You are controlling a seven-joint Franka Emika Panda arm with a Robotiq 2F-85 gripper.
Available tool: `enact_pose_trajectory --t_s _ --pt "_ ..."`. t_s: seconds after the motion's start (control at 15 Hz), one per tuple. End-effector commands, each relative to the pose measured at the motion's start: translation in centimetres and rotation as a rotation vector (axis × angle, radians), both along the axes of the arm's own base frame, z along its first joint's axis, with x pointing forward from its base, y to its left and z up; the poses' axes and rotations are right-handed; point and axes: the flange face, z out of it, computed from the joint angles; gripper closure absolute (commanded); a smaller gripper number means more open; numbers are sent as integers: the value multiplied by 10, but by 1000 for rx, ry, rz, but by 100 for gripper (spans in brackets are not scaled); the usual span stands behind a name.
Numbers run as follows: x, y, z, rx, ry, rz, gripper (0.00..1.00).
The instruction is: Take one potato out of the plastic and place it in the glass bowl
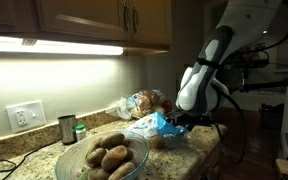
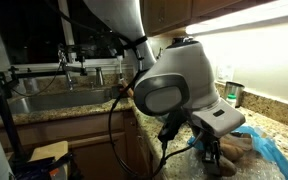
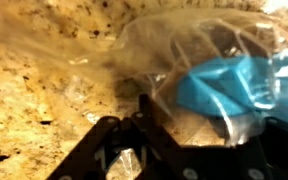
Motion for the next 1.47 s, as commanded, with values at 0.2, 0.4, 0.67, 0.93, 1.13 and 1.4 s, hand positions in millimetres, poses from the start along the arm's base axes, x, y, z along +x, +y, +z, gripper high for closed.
enact_pose_trajectory --t_s 0.2,0.4,0.67,0.93,1.13,1.4 --pt "-16 3 35 -55 -59 61 66" --pt "-14 3 53 -73 -79 97 66" --pt "-8 4 76 -106 -100 161 66" --pt "-2 11 103 -136 -110 247 66" --pt "2 20 128 -149 -101 319 66" --pt "11 31 164 -182 -75 413 66"
